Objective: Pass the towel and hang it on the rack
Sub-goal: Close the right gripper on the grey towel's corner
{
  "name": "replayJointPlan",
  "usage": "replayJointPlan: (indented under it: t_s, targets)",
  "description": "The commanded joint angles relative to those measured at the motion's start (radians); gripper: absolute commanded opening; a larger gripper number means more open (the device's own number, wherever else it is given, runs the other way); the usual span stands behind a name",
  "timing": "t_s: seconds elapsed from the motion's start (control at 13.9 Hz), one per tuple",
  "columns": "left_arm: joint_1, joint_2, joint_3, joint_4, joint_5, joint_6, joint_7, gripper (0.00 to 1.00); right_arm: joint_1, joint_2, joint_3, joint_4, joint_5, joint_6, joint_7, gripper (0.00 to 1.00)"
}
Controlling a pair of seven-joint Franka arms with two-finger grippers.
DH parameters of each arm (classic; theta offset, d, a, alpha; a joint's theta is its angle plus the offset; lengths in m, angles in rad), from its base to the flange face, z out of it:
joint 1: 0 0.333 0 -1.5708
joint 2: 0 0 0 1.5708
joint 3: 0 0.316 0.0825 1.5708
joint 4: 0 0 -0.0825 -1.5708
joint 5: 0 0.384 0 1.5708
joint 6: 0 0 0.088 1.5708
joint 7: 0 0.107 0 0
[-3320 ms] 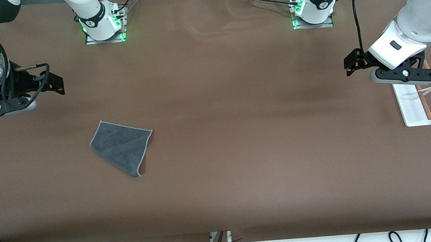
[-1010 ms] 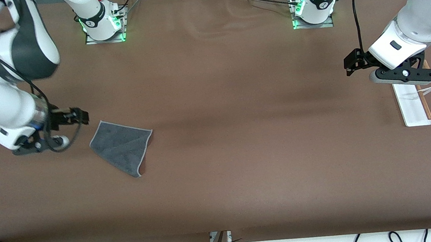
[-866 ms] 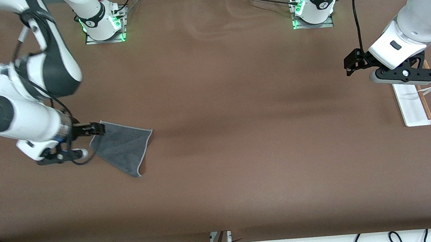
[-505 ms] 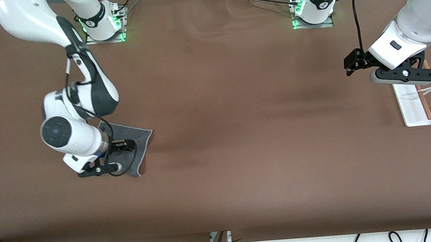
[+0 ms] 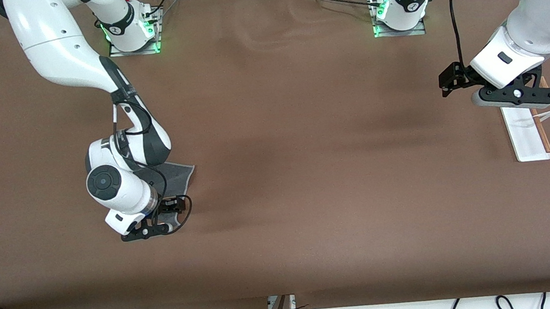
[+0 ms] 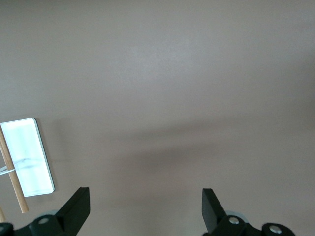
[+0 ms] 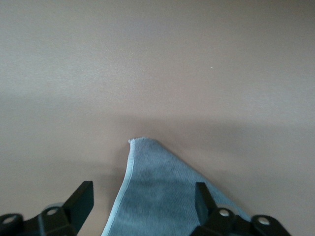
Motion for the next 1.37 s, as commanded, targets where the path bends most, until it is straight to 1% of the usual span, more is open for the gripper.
replayJointPlan:
  t_s: [0.0, 0.14, 0.29, 0.65, 0.72, 1.01, 1.08, 1.3]
  targets:
    - [0.003, 0.01, -0.002, 0.022, -0.019, -0.015, 0.006, 1.0, 0.006, 0.047, -0.001, 0.035, -0.019, 0.043, 0.003, 0.89]
    - [0.003, 0.01, -0.002, 0.023, -0.019, -0.013, 0.006, 1.0, 0.006, 0.056, -0.001, 0.035, -0.019, 0.051, 0.008, 0.87]
    - [0.003, 0.01, -0.002, 0.022, -0.019, -0.013, 0.006, 1.0, 0.007, 0.064, -0.001, 0.035, -0.018, 0.051, 0.011, 0.79]
    - [0.003, 0.01, -0.002, 0.023, -0.019, -0.013, 0.006, 1.0, 0.006, 0.067, 0.0, 0.03, -0.01, 0.051, 0.012, 0.5]
    - [0.003, 0.01, -0.002, 0.023, -0.019, -0.013, 0.006, 1.0, 0.006, 0.067, -0.001, 0.03, -0.01, 0.051, 0.014, 0.43]
    - [0.003, 0.01, -0.002, 0.023, -0.019, -0.015, 0.006, 1.0, 0.006, 0.068, -0.001, 0.03, -0.007, 0.051, 0.011, 0.02]
    - [0.003, 0.01, -0.002, 0.023, -0.019, -0.013, 0.006, 1.0, 0.006, 0.068, 0.0, 0.03, -0.007, 0.05, 0.009, 0.0]
    - [0.003, 0.01, -0.002, 0.023, -0.019, -0.013, 0.006, 1.0, 0.006, 0.064, 0.0, 0.033, -0.007, 0.039, 0.006, 0.0]
